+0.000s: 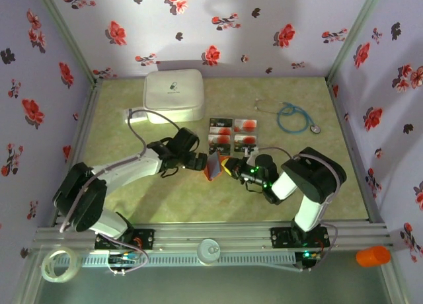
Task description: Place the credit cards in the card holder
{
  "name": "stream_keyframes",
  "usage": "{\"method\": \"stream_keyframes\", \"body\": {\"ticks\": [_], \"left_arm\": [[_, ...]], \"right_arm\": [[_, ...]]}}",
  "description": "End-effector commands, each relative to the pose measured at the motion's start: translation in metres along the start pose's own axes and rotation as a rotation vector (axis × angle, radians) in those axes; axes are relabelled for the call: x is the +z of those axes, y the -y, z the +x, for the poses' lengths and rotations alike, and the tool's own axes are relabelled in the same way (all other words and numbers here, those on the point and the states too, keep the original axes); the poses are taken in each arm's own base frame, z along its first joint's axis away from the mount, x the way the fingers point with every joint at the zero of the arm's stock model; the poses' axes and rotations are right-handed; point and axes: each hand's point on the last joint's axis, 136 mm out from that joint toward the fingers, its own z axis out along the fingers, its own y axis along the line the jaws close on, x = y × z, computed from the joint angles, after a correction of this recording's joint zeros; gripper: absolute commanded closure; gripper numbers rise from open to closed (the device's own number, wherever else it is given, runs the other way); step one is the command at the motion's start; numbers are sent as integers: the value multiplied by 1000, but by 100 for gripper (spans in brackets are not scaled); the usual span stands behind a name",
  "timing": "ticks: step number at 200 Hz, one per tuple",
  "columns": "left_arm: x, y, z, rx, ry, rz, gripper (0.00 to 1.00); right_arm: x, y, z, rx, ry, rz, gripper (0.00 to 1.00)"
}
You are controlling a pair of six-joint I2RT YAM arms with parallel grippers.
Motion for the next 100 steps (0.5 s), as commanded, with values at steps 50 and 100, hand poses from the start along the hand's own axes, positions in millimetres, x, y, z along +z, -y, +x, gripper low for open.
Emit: {"method": "stream_keyframes", "body": {"ticks": [50,100], "left_arm": [[5,-13,6,39,17,-96,0],[-28,-7,-19,7,93,-60,0]], "right_arm": [[-3,-1,0,-60,57,-10,100],[-2,6,4,-54,58,4,100]]}}
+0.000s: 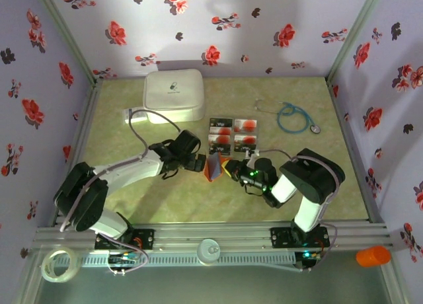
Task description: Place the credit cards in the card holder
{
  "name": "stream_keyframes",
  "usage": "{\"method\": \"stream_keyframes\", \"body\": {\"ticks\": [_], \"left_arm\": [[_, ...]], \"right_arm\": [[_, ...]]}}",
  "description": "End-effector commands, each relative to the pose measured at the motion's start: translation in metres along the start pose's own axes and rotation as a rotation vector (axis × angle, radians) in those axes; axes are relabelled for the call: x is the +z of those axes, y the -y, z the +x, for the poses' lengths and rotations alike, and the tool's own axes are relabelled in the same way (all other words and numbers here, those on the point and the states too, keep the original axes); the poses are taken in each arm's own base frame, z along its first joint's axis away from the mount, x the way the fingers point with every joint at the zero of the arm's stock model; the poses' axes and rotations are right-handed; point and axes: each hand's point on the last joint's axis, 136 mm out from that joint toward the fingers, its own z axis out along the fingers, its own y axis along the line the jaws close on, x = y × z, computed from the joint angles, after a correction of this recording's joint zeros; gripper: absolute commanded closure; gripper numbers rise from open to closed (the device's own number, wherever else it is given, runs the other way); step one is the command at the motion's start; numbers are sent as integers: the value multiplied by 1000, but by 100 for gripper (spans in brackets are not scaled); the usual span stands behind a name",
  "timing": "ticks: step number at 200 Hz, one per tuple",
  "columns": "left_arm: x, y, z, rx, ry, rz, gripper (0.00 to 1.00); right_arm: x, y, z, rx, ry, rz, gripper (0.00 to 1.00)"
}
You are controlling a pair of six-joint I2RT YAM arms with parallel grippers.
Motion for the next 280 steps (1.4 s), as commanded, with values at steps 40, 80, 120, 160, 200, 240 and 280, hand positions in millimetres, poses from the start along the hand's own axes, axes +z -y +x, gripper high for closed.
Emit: {"method": "stream_keyframes", "body": {"ticks": [40,80,120,160,200,240,280], "left_arm": [[-38,15,-36,4,108,51,0],[-28,41,-39,69,88,72,0],[-9,44,-30,115,48,11,0],[5,33,-14,167,0,-79,0],[8,13,0,186,-22,-159,0],[8,-1,10,194,-27,-209,0],[18,-12,26,192,-51,-253,0]], "right_arm": [[1,4,2,-27,20,2,100],[1,4,3,-27,20,3,100],[0,7,4,-25,28,11,100],[-4,10,4,-23,42,22,100],[-8,17,4,-17,62,43,100],[-11,22,4,-6,79,62,100],[-15,26,5,0,94,76,100]]}}
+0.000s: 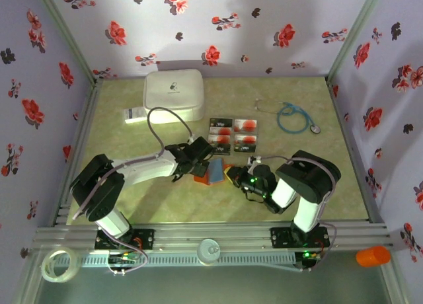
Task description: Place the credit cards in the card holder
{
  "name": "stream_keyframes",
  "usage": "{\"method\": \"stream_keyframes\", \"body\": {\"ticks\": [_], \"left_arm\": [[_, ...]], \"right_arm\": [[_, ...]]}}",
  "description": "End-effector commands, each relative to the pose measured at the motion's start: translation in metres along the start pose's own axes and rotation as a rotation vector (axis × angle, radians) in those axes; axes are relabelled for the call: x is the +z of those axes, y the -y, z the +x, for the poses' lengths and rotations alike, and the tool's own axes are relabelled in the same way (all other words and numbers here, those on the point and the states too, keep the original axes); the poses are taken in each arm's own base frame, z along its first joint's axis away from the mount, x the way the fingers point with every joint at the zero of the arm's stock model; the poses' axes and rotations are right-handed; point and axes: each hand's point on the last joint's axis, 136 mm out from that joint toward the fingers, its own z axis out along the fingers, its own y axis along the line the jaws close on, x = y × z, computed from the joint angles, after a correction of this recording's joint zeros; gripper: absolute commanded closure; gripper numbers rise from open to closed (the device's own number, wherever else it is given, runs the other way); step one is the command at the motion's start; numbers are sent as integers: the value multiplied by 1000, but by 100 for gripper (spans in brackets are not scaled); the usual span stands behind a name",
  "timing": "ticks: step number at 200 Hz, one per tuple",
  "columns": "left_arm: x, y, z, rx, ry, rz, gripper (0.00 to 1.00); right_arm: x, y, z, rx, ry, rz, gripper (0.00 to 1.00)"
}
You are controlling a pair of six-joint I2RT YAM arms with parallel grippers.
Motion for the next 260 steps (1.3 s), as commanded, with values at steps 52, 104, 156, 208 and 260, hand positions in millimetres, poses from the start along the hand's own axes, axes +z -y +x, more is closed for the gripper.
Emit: {"method": "stream_keyframes", "body": {"ticks": [52,104,156,208,260], "left_arm": [[13,-13,20,25,-23,-88,0],[12,-14,19,38,-16,-91,0],[6,-15,11,48,9,-89,0],[4,-12,4,45,25,-76,0],[3,-12,3,42,27,-74,0]], "right_arm": [[-9,3,-5,12,58,6,95],[-21,-6,-7,-13,71,37,58],[-63,-26,-20,-199,118,245,57],[-88,-61,-26,-357,115,291,70],[-48,-85,-14,-393,-8,225,87]]}}
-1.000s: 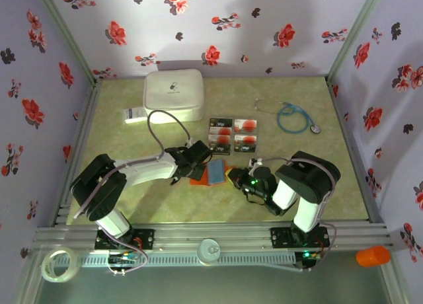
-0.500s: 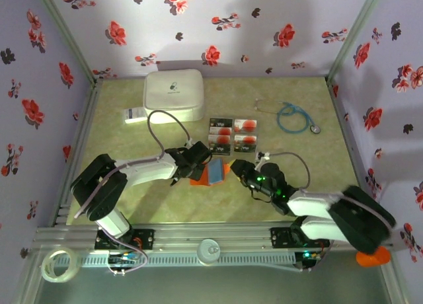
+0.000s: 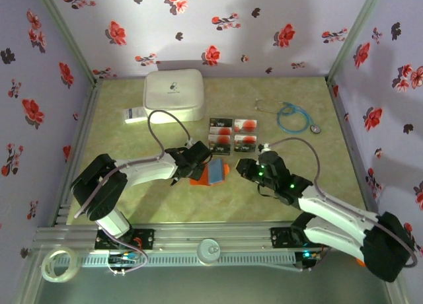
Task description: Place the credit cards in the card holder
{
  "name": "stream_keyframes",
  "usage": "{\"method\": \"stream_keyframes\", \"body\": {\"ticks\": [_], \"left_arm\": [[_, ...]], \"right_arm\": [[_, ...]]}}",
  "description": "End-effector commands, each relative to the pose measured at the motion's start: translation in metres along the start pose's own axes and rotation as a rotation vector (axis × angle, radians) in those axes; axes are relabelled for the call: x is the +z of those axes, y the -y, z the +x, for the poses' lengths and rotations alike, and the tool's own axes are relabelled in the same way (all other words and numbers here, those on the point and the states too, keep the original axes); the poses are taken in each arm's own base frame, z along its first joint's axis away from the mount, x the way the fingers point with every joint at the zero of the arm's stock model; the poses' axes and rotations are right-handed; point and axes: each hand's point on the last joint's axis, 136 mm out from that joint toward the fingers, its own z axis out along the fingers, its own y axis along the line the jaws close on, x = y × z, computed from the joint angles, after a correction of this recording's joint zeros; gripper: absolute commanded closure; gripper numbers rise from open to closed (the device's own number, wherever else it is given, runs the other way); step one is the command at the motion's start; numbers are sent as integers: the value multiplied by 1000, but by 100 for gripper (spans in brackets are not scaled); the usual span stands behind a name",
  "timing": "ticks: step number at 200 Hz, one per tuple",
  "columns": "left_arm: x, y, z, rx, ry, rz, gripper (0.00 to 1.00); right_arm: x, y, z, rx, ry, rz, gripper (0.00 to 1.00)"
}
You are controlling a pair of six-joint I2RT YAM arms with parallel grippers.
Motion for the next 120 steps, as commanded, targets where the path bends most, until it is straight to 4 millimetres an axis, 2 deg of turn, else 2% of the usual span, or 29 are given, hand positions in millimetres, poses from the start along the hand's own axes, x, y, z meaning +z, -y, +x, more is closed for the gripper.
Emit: {"method": "stream_keyframes", "body": {"ticks": [1,26,53,90,120], "left_arm": [[-7,-2,-10,10,33,-16,0],[-7,-2,-11,11,34,-16,0],[-7,-2,-12,13,36,-17,0],[-7,-1,-14,15,40,-16,0],[-8,0,-15,20,42,-14,0]], "right_arm": [[10,-29,-2,-60,-52,-58,88],[28,-48,1,-82,-98,-89,92],[45,-57,6,-98,-133,-87,93],[71,-51,9,-98,-151,-57,93],[83,-28,7,-118,-135,26,96]]}}
